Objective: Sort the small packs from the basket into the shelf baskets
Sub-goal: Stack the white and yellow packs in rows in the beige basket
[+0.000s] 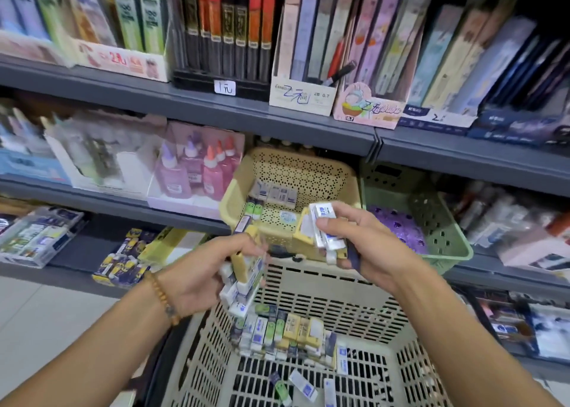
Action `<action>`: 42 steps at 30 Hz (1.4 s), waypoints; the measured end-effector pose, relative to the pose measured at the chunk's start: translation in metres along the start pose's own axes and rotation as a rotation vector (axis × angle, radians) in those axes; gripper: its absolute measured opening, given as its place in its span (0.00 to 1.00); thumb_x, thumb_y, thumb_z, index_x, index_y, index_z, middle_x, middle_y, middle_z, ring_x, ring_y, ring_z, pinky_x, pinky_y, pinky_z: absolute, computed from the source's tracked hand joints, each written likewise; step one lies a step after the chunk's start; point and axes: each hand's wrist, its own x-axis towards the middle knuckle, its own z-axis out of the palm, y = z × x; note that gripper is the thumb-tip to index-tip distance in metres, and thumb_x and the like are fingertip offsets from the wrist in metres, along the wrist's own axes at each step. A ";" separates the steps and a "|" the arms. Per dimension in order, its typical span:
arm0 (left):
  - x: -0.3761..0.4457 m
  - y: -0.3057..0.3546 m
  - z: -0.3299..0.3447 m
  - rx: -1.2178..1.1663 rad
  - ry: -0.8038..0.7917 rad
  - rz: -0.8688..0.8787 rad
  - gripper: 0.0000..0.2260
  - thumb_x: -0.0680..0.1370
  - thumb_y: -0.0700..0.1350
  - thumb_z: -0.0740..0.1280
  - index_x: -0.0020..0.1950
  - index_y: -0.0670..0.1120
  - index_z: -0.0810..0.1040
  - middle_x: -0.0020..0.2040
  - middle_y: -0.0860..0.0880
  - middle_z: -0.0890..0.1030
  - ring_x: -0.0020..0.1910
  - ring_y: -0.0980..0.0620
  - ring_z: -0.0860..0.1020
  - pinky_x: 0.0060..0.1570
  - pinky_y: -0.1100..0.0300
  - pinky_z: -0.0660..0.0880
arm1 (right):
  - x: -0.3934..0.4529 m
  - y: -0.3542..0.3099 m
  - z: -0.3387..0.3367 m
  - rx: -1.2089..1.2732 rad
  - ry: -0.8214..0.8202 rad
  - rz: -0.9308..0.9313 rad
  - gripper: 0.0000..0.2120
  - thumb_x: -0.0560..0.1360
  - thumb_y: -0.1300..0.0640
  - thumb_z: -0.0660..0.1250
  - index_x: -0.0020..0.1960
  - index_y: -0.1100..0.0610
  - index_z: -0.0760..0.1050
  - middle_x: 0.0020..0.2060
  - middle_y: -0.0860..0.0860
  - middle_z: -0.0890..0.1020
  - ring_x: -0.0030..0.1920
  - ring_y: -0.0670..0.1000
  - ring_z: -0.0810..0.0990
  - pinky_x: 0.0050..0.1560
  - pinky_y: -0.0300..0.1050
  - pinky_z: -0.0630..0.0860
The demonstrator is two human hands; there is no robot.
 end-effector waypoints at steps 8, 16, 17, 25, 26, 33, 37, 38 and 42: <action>0.010 0.054 -0.024 -0.140 0.014 0.223 0.17 0.58 0.43 0.74 0.44 0.45 0.79 0.46 0.40 0.78 0.46 0.42 0.74 0.40 0.52 0.80 | 0.083 -0.019 -0.015 -0.364 0.095 0.167 0.14 0.72 0.54 0.74 0.57 0.50 0.78 0.39 0.53 0.86 0.27 0.49 0.75 0.25 0.39 0.64; 0.031 0.065 -0.040 -0.191 -0.019 0.265 0.18 0.60 0.45 0.72 0.48 0.44 0.78 0.50 0.39 0.78 0.50 0.39 0.75 0.47 0.49 0.79 | 0.120 0.009 -0.019 -0.484 -0.034 0.287 0.10 0.72 0.53 0.73 0.52 0.50 0.80 0.36 0.51 0.82 0.27 0.47 0.72 0.21 0.38 0.63; 0.030 0.066 -0.042 -0.205 -0.024 0.281 0.17 0.61 0.45 0.72 0.48 0.43 0.77 0.49 0.40 0.78 0.49 0.41 0.76 0.45 0.49 0.79 | 0.122 0.011 -0.016 -0.434 -0.046 0.287 0.10 0.72 0.54 0.73 0.52 0.50 0.80 0.36 0.51 0.83 0.26 0.47 0.73 0.21 0.37 0.63; 0.020 0.068 -0.053 -0.243 0.051 0.304 0.20 0.58 0.44 0.74 0.47 0.44 0.76 0.43 0.42 0.77 0.44 0.42 0.77 0.45 0.49 0.80 | 0.147 0.017 0.035 -0.465 -0.173 0.291 0.09 0.72 0.53 0.75 0.51 0.51 0.81 0.41 0.51 0.82 0.25 0.44 0.70 0.24 0.36 0.64; 0.020 0.068 -0.052 -0.236 0.051 0.307 0.18 0.59 0.44 0.74 0.47 0.44 0.76 0.42 0.42 0.77 0.44 0.43 0.76 0.45 0.48 0.80 | 0.149 0.017 0.038 -0.505 -0.174 0.297 0.09 0.71 0.52 0.75 0.50 0.50 0.82 0.44 0.51 0.83 0.27 0.44 0.71 0.27 0.37 0.66; 0.022 0.068 -0.050 -0.160 0.125 0.303 0.16 0.58 0.46 0.74 0.44 0.47 0.80 0.43 0.43 0.79 0.43 0.42 0.79 0.48 0.48 0.79 | 0.147 0.012 0.015 -0.121 0.011 0.352 0.11 0.74 0.57 0.73 0.53 0.61 0.79 0.38 0.56 0.84 0.29 0.48 0.79 0.28 0.40 0.76; 0.027 0.070 -0.049 -0.108 0.133 0.302 0.21 0.58 0.47 0.74 0.49 0.43 0.80 0.48 0.40 0.79 0.47 0.39 0.77 0.49 0.48 0.77 | 0.143 0.012 -0.006 -0.032 0.117 0.359 0.17 0.74 0.57 0.73 0.58 0.67 0.79 0.43 0.62 0.81 0.33 0.51 0.81 0.23 0.39 0.74; 0.028 0.070 -0.049 -0.097 0.136 0.299 0.23 0.58 0.47 0.73 0.51 0.41 0.79 0.49 0.39 0.79 0.47 0.39 0.77 0.51 0.46 0.75 | 0.143 0.012 -0.009 -0.035 0.130 0.363 0.18 0.74 0.57 0.73 0.58 0.67 0.79 0.45 0.64 0.81 0.35 0.52 0.82 0.24 0.39 0.75; 0.030 0.068 -0.043 -0.089 0.136 0.294 0.20 0.58 0.48 0.73 0.47 0.43 0.81 0.48 0.40 0.81 0.45 0.41 0.78 0.50 0.47 0.75 | 0.149 0.016 -0.015 -0.163 0.170 0.358 0.11 0.73 0.55 0.73 0.52 0.60 0.81 0.41 0.56 0.86 0.33 0.50 0.79 0.27 0.40 0.70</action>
